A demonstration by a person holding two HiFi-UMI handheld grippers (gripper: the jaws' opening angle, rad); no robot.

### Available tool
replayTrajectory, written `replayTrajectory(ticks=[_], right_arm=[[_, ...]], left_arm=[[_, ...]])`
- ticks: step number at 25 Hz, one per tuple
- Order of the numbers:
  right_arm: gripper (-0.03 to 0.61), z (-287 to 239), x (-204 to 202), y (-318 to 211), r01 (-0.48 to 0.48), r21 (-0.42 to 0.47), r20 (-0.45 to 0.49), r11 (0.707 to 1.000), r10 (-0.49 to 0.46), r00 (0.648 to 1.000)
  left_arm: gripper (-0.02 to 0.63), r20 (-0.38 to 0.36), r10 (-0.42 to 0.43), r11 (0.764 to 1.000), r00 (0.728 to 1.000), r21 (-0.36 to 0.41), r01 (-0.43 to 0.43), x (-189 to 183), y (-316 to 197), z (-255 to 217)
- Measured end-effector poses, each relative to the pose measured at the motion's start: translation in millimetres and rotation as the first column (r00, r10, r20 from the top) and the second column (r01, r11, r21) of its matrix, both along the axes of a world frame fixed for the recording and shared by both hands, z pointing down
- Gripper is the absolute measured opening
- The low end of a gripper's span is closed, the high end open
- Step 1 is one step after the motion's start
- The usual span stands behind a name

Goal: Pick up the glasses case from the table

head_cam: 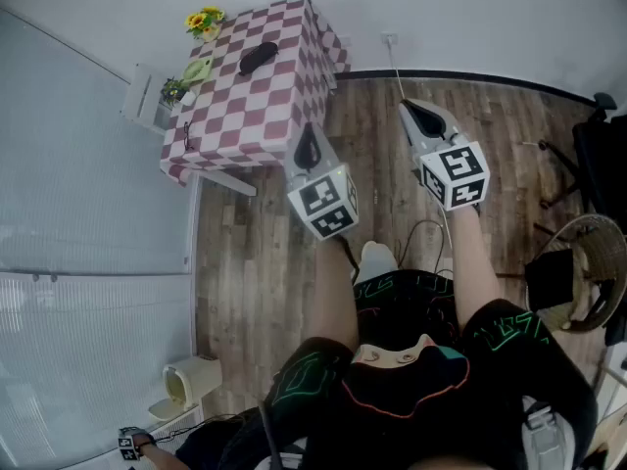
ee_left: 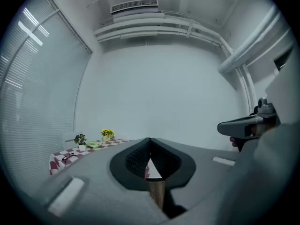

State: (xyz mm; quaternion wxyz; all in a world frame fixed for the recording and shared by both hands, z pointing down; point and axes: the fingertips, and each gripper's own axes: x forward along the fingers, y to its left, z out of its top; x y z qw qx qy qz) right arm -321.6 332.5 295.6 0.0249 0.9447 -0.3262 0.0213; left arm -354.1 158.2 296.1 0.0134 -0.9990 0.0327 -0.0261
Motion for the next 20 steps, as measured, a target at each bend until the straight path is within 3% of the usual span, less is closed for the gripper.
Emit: replayTrajectory(ticks=[4,10,20], right_arm=[[0.003,-6.0,35.1,-13.9,-0.036,0.098,0.006,0.995,0.035,0.999],[0.003,-7.5,86.9,-45.3,-0.096,0.068,0.018,0.993,0.095,0.995],[0.003,-13.4,141.2,-66.9,-0.172,0.026,0.022,0.985,0.171,0.985]], left_arm=[[0.008,0.000,-0.003,1.000,1.000,-0.010,0.003,29.8,-27.4,1.9],[0.008,-0.007,-0.019,0.999,1.000,-0.032,0.019,84.1,-77.7,-7.8],[0.008,-0.017,0.021,0.996,1.000,-0.090,-0.023,149.0,-114.9,-4.3]])
